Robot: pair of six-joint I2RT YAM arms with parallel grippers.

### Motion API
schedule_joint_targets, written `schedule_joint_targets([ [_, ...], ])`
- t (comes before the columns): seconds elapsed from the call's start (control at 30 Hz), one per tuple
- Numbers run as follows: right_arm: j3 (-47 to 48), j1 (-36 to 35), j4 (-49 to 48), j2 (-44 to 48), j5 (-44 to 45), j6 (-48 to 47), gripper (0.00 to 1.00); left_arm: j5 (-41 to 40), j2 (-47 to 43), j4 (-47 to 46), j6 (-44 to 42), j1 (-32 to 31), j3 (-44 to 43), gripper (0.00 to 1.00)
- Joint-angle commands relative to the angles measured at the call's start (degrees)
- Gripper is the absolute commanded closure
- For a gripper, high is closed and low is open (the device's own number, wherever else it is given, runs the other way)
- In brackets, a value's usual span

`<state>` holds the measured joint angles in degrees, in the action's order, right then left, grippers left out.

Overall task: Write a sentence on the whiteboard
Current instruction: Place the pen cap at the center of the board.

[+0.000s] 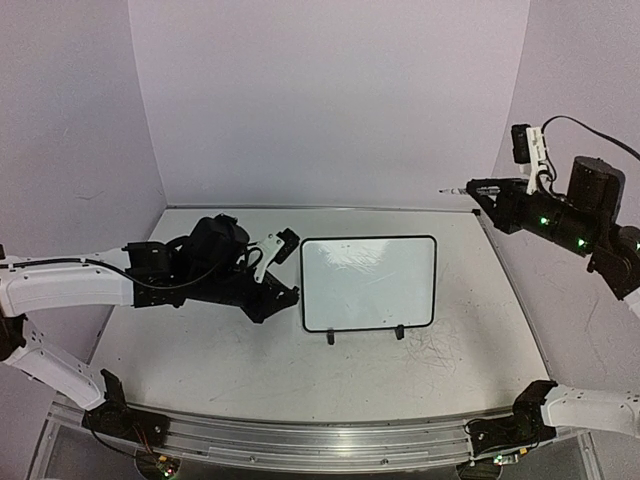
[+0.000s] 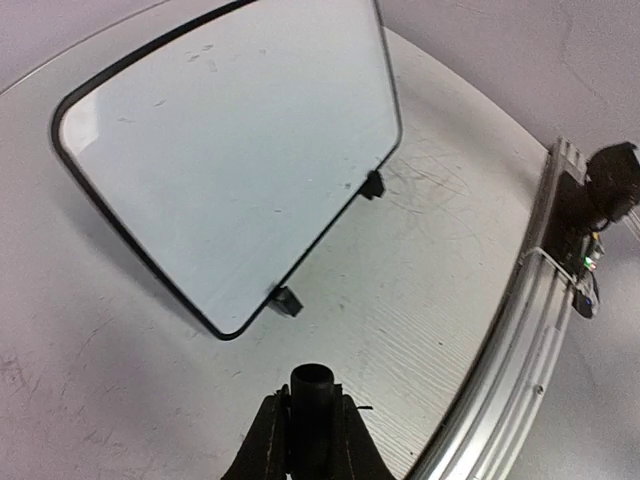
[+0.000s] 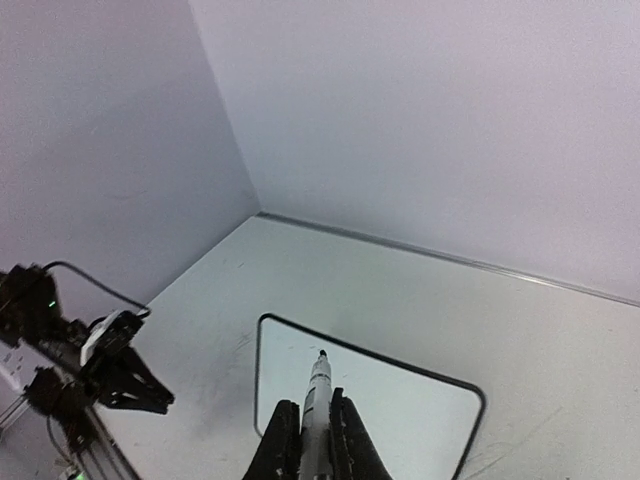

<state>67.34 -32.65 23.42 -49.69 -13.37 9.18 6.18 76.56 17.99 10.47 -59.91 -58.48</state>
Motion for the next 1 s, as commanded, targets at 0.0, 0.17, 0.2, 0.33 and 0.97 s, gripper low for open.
schedule_joint_targets([
  [0.0, 1.16, -0.09, 0.11, 0.98, 22.56, 1.59, 1.0, -20.01, -3.33, -0.64, 12.11, 0.19, 2.78, 1.0],
  [0.17, -1.77, -0.05, 0.13, 4.28, 26.92, 2.37, 1.0, -32.34, -2.94, 2.11, 29.94, 0.52, 7.22, 1.0],
  [0.2, -1.85, -0.05, 0.19, 4.54, 26.5, 2.42, 1.0, -32.86, -2.66, 2.28, 34.0, 0.63, 8.47, 1.0],
  [0.33, -1.94, -0.04, -0.17, 5.51, 20.5, 1.62, 1.0, -31.22, -0.12, 2.14, 44.74, 0.67, 11.73, 1.0],
  [0.97, -9.08, -0.04, -4.68, 2.65, -5.57, 0.6, 1.0, -32.12, 14.9, 1.85, 48.05, 0.15, 12.47, 0.94],
])
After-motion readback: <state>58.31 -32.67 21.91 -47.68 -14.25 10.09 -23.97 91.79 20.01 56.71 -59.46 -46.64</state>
